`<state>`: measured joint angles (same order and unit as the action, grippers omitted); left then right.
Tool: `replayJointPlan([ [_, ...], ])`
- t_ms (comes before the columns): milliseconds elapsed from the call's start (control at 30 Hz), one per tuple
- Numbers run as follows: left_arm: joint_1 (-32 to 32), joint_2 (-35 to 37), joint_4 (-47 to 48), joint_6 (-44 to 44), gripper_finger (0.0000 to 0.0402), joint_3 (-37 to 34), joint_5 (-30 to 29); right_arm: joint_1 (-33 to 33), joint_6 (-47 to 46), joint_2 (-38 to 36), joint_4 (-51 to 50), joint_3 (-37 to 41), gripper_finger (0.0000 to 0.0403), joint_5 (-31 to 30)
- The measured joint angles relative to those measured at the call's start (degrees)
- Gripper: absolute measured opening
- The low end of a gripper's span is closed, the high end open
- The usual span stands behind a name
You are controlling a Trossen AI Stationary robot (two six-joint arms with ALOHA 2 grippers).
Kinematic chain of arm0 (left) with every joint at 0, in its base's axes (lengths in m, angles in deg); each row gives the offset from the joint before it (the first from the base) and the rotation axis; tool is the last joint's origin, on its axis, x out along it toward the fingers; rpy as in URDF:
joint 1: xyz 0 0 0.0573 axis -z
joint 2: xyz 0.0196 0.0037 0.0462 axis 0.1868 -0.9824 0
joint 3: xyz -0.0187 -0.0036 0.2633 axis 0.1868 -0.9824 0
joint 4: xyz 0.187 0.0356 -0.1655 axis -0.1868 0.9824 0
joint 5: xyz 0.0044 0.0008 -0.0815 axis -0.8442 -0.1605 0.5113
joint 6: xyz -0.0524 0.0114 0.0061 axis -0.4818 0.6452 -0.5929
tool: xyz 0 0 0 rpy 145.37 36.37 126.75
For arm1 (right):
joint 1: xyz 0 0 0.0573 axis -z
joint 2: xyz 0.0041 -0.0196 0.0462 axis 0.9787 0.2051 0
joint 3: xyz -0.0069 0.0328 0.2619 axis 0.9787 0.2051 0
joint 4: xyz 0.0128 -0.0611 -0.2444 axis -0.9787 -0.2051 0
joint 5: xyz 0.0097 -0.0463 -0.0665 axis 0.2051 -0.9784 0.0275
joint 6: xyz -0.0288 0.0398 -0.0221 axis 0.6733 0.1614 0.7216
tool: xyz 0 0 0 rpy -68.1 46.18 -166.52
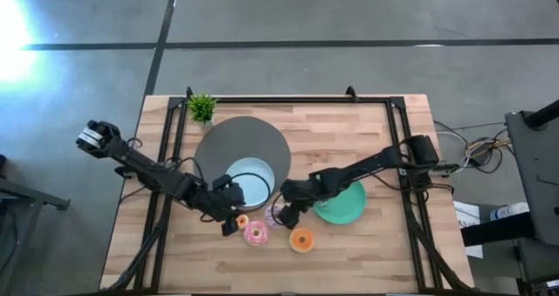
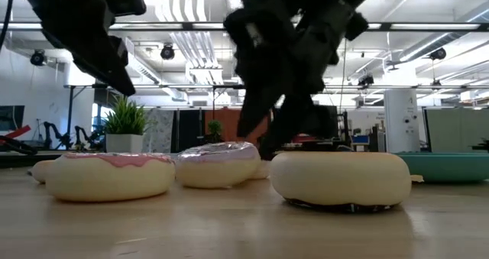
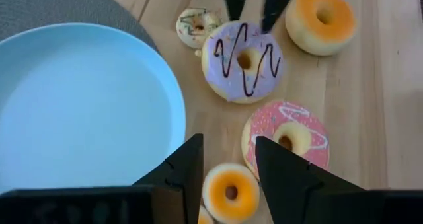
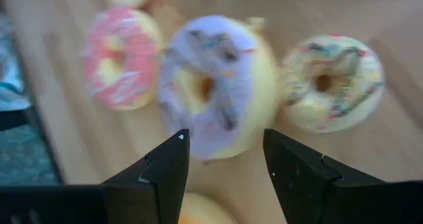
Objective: Pick & Place donuts
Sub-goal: Put the big purple donut on the white plate
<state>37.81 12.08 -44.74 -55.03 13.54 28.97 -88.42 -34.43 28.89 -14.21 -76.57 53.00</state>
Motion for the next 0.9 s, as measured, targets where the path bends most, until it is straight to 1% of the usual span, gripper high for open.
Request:
replayJointPlan([
  [300,3.0,0.0,2.1,-3.0,0.0112,0.0,-3.8,0.1,-1.7,1.8,0.0,-2.1,0.0184,0.1],
  [400,3.2,0.0,2.1,-3.1,0.0112,0.0,-5.4,0.2,-2.8,3.4,0.1,-2.2,0.0174,0.0],
  [467,3.2,0.0,1.9,-3.2,0.0112,0.0,-5.8,0.2,-3.0,4.0,0.1,-2.3,0.0158,-0.1],
  [533,3.2,0.0,1.9,-3.4,0.0112,0.0,-6.1,0.1,-3.0,4.3,0.6,-2.4,0.0134,-0.2],
  [733,3.7,0.0,2.2,-3.9,0.0112,0.0,-6.5,0.2,-0.2,2.6,-0.2,-3.7,0.0031,-0.3],
  [767,4.0,0.1,2.2,-4.4,0.0112,0.0,-6.8,0.2,0.4,1.7,-0.4,-4.0,0.0021,-0.3],
  [833,4.9,0.8,2.9,-6.1,0.0112,0.0,-7.8,0.4,0.5,-0.5,-0.6,-4.7,0.0016,-0.4],
  [900,6.2,1.9,3.4,-7.9,0.0112,0.0,-9.3,0.8,0.6,-3.0,-2.9,-5.2,0.0014,-2.2],
])
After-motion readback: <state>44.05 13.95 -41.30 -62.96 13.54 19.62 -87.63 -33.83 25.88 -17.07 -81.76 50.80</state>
